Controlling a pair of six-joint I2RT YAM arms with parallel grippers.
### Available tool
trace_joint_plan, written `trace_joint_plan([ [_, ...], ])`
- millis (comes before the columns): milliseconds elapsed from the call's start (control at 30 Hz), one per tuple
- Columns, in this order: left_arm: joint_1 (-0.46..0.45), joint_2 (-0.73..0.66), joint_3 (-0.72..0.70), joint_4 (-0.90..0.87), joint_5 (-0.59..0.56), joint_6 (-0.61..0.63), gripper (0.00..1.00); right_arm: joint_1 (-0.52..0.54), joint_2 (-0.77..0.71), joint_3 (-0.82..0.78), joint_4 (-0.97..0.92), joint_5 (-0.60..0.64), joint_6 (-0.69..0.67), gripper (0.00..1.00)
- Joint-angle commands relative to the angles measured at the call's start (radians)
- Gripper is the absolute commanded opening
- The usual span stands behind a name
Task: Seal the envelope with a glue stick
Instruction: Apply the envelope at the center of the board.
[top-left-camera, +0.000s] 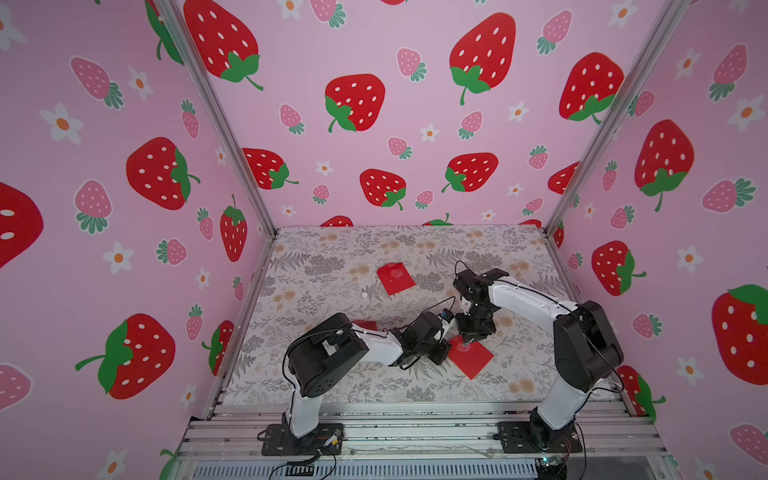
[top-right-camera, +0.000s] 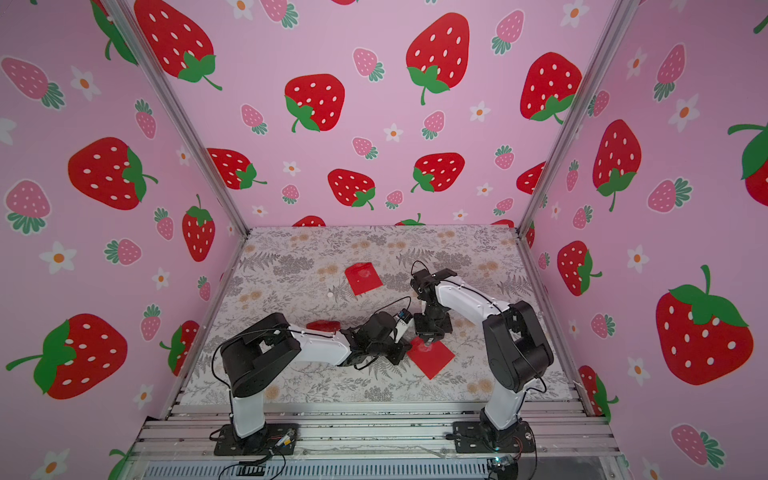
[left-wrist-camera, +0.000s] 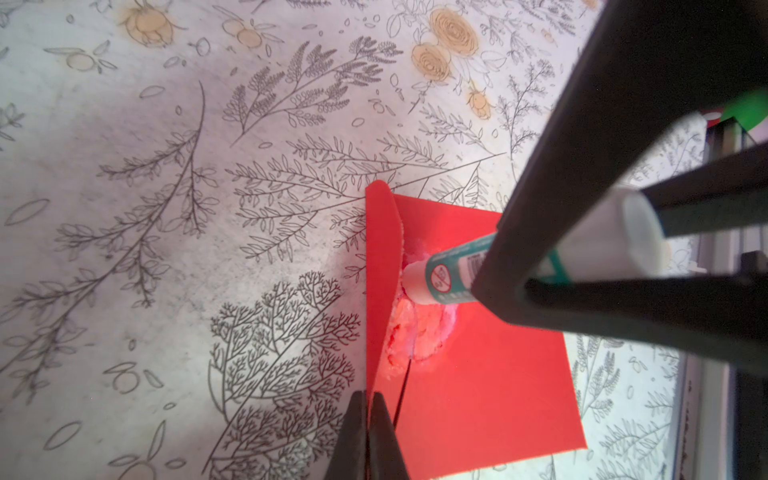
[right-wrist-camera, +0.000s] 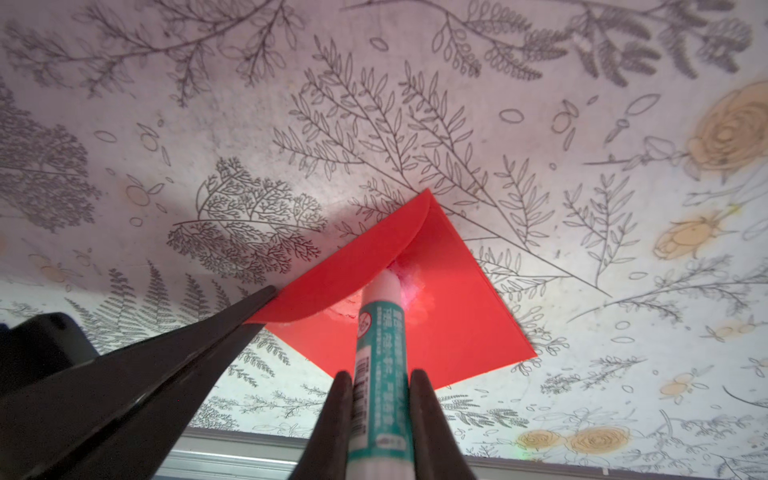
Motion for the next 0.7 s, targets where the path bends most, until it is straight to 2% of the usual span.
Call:
trace_joint_plan([
  [0,-0.003,0.045,0.013,-0.078,0.002,0.017,0.0,-0.004,0.02,-0.053,0.099,-0.201,-0.013,0.0],
  [67,-0.003,0.046,0.01,-0.073,0.002,0.015,0.0,-0.009,0.002,-0.066,0.126,-0.272,-0.009,0.0],
  [133,-0.003,0.044,0.008,-0.072,0.002,0.013,0.0,-0.022,-0.005,-0.064,0.112,-0.236,-0.009,0.0],
  [167,-0.003,0.043,0.007,-0.072,0.002,0.014,0.0,-0.027,-0.007,-0.059,0.094,-0.191,-0.01,0.0],
  [300,-0.004,0.045,0.014,-0.078,0.002,0.019,0.0,-0.031,0.0,-0.027,-0.011,0.121,-0.002,0.0],
  [400,-0.003,0.045,0.011,-0.076,0.002,0.017,0.0,-0.03,0.01,-0.024,-0.034,0.209,0.002,0.0],
  [567,-0.002,0.041,0.009,-0.073,0.004,0.016,0.0,-0.021,0.033,-0.032,-0.002,0.125,-0.006,0.0],
  [667,-0.003,0.043,0.01,-0.075,0.002,0.017,0.0,-0.019,0.039,-0.043,0.027,-0.013,-0.016,0.0],
])
